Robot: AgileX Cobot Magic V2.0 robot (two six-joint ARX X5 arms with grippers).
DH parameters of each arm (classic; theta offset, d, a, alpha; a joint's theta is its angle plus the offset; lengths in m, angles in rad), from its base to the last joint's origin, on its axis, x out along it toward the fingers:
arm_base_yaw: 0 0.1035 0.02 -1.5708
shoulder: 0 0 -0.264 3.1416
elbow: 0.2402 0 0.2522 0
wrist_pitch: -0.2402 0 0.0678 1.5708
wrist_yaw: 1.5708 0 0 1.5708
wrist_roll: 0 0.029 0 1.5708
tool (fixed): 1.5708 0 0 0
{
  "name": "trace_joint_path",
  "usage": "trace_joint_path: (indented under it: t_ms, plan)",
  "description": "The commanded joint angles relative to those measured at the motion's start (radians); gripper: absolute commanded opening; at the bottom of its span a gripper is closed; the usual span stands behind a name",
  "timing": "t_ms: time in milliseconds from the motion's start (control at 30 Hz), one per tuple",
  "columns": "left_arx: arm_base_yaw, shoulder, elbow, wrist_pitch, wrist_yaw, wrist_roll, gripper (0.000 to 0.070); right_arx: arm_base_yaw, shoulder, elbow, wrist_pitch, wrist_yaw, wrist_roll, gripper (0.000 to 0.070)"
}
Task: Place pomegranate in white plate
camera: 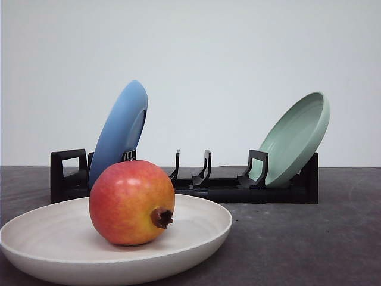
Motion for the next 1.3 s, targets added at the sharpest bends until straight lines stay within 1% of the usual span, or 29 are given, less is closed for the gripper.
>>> trace_joint_path:
  t_ms: [0, 1267]
  plan:
    - [-0.001, -0.002, -0.011, -0.003, -0.001, 0.007, 0.0000, 0.001, -0.001, -0.003, 0.009, 0.000, -0.005, 0.0002]
    - [-0.001, -0.001, -0.011, -0.003, -0.001, 0.007, 0.0000, 0.001, -0.001, -0.003, 0.009, 0.000, -0.005, 0.0002]
